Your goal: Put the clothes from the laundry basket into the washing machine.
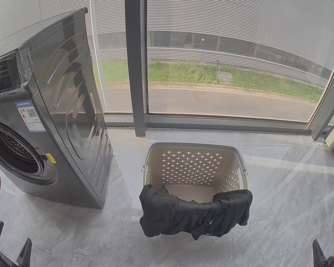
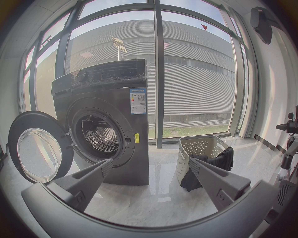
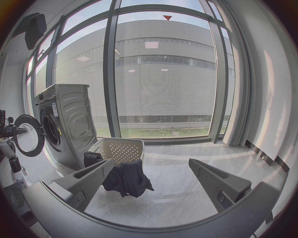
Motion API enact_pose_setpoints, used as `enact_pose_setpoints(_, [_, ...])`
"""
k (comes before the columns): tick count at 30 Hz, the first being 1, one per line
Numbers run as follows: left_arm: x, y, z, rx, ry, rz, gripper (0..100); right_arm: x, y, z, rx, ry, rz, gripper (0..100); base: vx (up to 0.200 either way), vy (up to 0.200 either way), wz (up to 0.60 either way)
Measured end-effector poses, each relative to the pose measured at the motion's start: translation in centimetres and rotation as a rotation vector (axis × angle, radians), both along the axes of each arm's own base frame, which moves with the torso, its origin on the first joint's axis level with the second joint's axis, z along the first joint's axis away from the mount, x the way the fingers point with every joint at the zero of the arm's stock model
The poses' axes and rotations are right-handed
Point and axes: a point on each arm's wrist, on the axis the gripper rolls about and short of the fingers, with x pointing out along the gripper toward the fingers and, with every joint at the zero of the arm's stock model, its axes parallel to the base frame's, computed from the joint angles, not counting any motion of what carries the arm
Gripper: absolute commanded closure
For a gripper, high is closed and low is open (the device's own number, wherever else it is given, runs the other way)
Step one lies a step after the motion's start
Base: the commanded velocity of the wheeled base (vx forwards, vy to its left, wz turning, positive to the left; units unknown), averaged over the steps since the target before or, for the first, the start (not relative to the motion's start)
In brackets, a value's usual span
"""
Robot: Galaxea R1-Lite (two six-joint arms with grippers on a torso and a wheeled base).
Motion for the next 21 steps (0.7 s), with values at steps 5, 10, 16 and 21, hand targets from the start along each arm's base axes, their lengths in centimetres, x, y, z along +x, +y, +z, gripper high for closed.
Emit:
enact_pose_setpoints(5, [0.0,0.0,0.0,0.0,0.0,-0.001,0,0.0,0.0,0.0,-0.002,0.0,0.0,0,0.0,-0.08,0.0])
enact_pose_setpoints(10, [0.0,0.0,0.0,0.0,0.0,0.001,0,0.0,0.0,0.0,-0.001,0.0,0.0,0,0.0,0.0,0.0])
enact_pose_setpoints(16, [0.0,0.0,0.0,0.004,0.0,0.001,0,0.0,0.0,0.0,0.008,-0.003,-0.01,0,0.0,0.0,0.0])
enact_pose_setpoints(21, [0.0,0.0,0.0,0.004,0.0,0.001,0,-0.4,0.0,1.4,-0.003,-0.059,-0.011,0,0.0,0.0,0.0])
